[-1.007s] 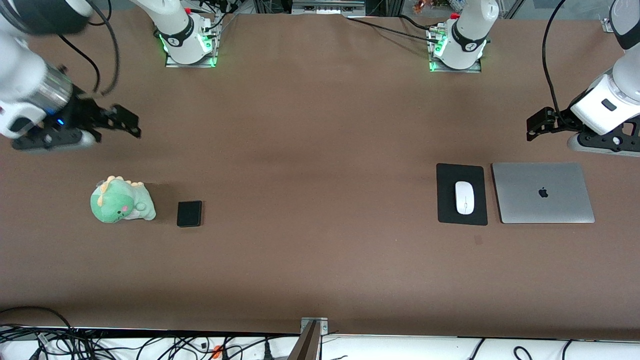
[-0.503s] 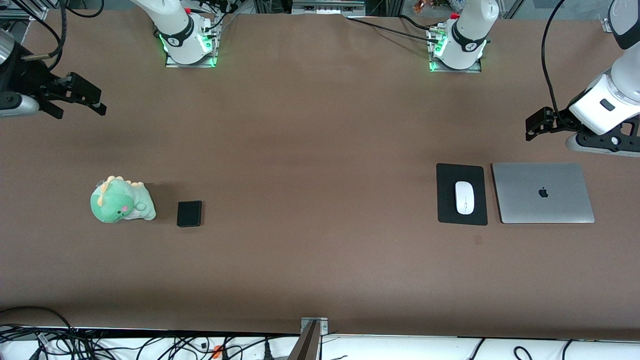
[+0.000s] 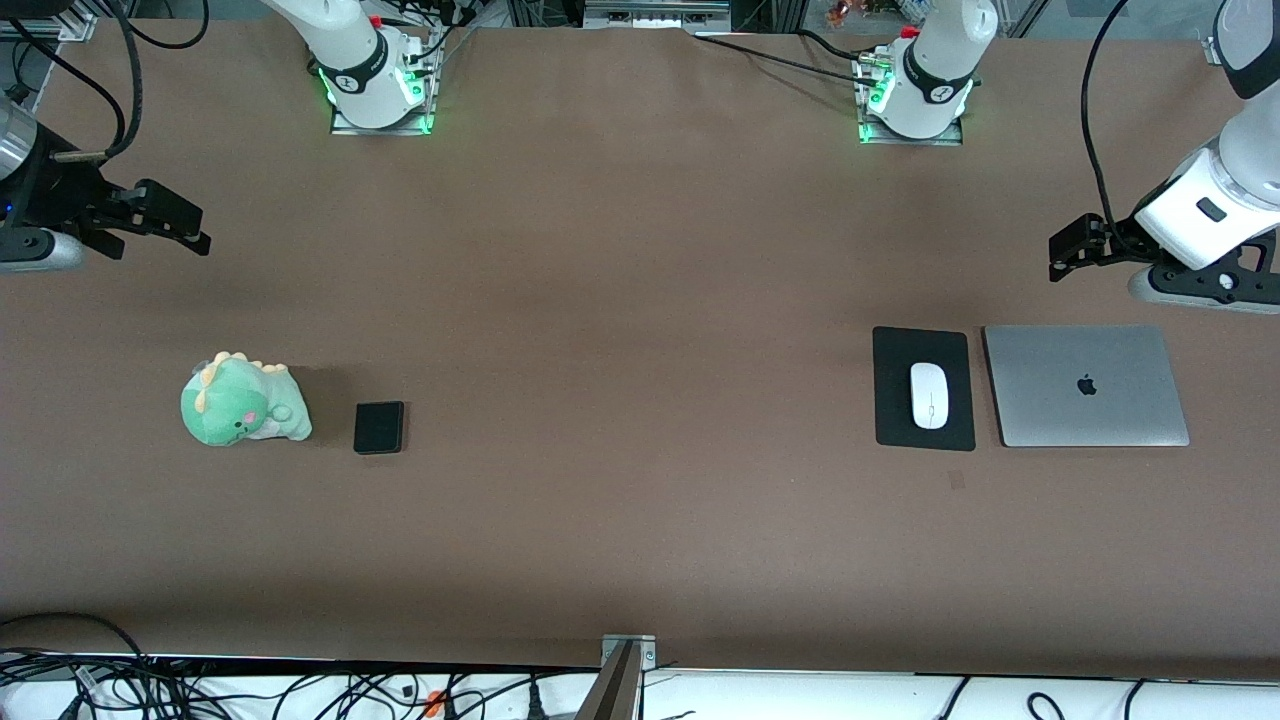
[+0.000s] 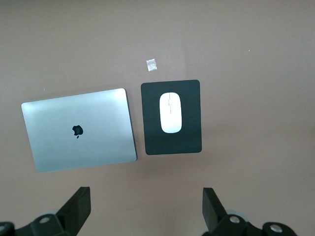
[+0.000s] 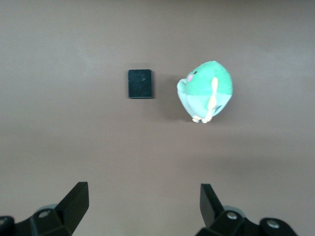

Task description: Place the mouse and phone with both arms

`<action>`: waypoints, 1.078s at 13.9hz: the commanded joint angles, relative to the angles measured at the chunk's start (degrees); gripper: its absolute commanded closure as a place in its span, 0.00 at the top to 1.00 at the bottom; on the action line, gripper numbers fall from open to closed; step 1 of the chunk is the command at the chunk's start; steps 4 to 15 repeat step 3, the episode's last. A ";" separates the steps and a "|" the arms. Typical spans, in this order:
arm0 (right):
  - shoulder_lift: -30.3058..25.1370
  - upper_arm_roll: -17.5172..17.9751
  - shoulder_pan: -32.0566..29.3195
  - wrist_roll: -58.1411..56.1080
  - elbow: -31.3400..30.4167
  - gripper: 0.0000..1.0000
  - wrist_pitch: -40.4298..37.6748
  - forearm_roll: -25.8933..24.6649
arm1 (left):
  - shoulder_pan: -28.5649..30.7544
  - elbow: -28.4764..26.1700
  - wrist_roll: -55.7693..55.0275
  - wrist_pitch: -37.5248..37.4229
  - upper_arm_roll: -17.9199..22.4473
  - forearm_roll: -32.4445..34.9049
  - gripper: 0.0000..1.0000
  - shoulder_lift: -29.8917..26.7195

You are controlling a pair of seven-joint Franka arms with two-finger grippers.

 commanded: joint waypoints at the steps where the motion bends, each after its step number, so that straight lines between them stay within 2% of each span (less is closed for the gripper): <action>1: 0.04 0.87 0.87 -0.20 2.08 1.00 -2.11 -2.71 | 0.21 1.74 -0.54 -1.41 -0.41 1.21 1.00 0.76; 15: -0.13 0.78 0.87 -0.20 2.09 1.00 -2.55 -2.45 | 0.21 1.82 -0.54 -1.68 -0.41 1.21 1.00 0.76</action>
